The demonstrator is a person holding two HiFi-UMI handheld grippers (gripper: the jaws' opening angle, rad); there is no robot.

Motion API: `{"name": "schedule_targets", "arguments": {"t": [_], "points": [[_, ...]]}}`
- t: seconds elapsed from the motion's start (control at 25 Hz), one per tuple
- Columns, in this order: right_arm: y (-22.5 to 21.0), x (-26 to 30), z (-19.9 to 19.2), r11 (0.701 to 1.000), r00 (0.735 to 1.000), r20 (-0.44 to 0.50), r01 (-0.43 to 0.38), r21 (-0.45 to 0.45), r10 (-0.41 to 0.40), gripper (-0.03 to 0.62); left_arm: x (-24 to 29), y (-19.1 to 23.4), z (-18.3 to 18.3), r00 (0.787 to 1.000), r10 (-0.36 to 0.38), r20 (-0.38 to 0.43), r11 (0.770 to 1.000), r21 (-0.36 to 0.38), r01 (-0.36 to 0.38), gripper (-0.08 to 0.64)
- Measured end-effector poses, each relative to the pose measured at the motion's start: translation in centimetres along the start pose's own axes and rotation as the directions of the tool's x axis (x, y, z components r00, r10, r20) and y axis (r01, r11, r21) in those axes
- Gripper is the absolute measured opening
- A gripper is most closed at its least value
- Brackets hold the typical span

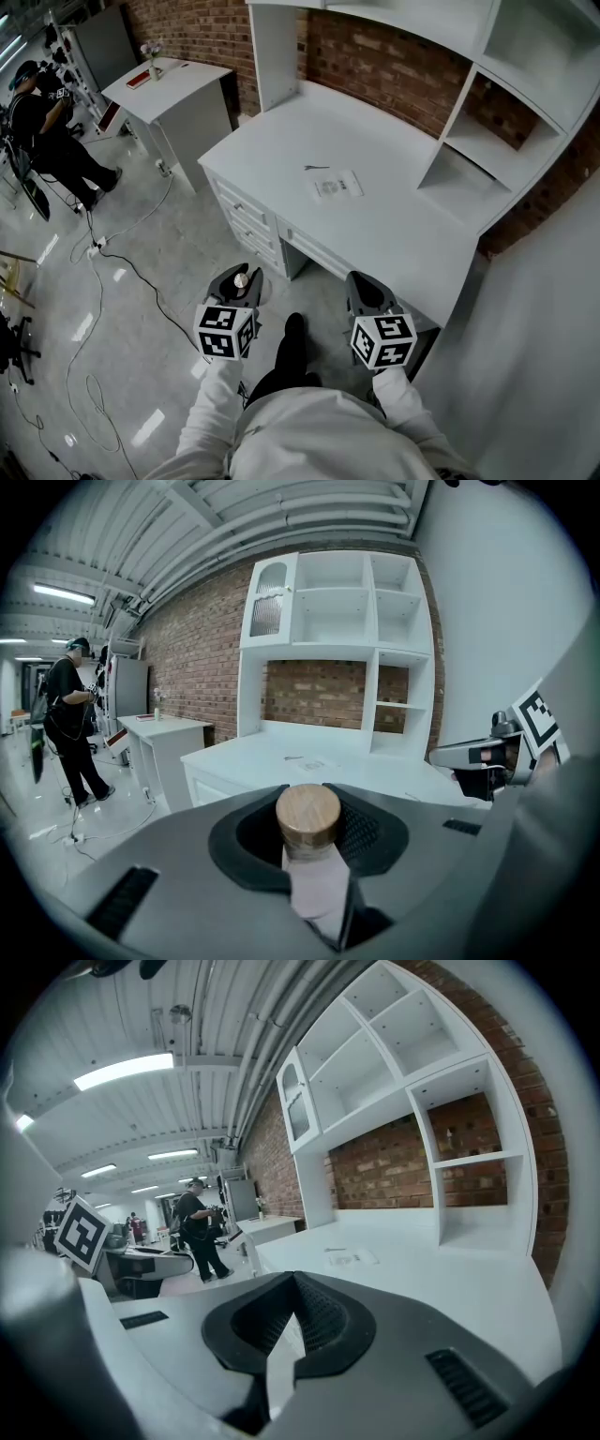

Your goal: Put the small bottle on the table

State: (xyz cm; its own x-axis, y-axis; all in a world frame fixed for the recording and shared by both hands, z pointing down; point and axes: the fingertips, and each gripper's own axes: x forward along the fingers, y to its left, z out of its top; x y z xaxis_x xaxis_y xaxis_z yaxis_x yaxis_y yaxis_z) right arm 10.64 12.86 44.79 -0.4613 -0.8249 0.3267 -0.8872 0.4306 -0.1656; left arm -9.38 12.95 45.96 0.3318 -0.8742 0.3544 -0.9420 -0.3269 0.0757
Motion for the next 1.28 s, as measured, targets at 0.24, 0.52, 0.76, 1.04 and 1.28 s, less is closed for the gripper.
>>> {"name": "schedule_targets", "arguments": {"t": [0.24, 0.52, 0.76, 1.04, 1.28], "points": [[-1.8, 5.1, 1.5, 1.000, 1.000, -0.009, 0.011, 0.011, -0.011, 0.028, 5.3, 2.1, 1.6, 1.000, -0.020, -0.007, 1.000, 0.002, 0.020, 0.118], [-3.2, 11.4, 3.6, 1.000, 1.000, -0.025, 0.010, 0.028, -0.009, 0.028, 10.8, 5.3, 3.4, 0.999, -0.036, -0.029, 0.999, 0.003, 0.036, 0.118], [-4.3, 15.8, 5.2, 0.999, 0.999, -0.033, 0.035, 0.035, -0.034, 0.028, 15.1, 8.1, 5.3, 0.998, -0.051, -0.031, 0.999, 0.009, 0.051, 0.118], [-5.1, 19.9, 7.3, 0.998, 0.998, -0.024, 0.052, 0.034, -0.051, 0.028, 19.4, 10.6, 7.4, 0.997, -0.077, -0.032, 0.997, 0.026, 0.077, 0.118], [-5.7, 22.6, 8.0, 0.997, 0.998, -0.026, 0.065, 0.031, -0.064, 0.028, 22.2, 11.8, 8.4, 0.995, -0.101, -0.029, 0.994, 0.030, 0.101, 0.118]]}}
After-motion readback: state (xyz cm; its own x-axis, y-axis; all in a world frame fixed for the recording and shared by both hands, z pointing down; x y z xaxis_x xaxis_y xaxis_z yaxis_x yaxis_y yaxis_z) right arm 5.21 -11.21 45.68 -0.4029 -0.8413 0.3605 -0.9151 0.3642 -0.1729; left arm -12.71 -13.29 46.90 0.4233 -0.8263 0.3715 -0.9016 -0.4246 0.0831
